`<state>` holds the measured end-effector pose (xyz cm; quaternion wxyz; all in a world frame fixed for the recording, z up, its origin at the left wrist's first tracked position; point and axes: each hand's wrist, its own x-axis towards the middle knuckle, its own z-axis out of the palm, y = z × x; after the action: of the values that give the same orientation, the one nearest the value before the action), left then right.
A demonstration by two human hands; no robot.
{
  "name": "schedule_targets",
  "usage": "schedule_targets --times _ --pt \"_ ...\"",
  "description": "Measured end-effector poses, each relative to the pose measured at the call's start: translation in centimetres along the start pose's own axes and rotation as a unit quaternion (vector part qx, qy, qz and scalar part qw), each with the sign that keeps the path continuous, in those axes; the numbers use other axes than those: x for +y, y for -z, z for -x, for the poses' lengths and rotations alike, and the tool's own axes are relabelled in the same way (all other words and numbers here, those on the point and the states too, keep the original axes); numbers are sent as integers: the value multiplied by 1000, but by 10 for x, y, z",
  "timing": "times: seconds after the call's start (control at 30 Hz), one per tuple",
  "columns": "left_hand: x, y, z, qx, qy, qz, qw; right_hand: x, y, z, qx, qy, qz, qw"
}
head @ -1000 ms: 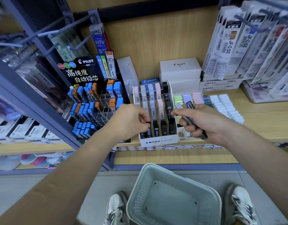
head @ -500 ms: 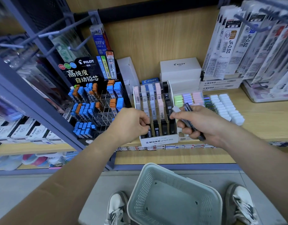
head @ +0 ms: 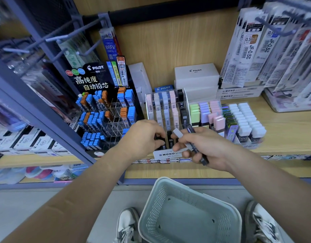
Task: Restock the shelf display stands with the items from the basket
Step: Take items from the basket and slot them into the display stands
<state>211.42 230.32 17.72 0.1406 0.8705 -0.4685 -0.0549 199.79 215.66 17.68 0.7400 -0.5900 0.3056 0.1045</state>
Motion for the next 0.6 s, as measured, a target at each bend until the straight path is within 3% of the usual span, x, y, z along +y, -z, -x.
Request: schedule_targets --times 0.2,0.43,0.6 --pt "0 -3 0 -14 8 -33 999 -4 7 0 -8 -15 -6 1000" --pt "0 4 4 21 51 27 998 -11 15 5 -6 3 -1 1000" --pt "3 4 4 0 45 16 999 -12 19 11 11 31 42 999"
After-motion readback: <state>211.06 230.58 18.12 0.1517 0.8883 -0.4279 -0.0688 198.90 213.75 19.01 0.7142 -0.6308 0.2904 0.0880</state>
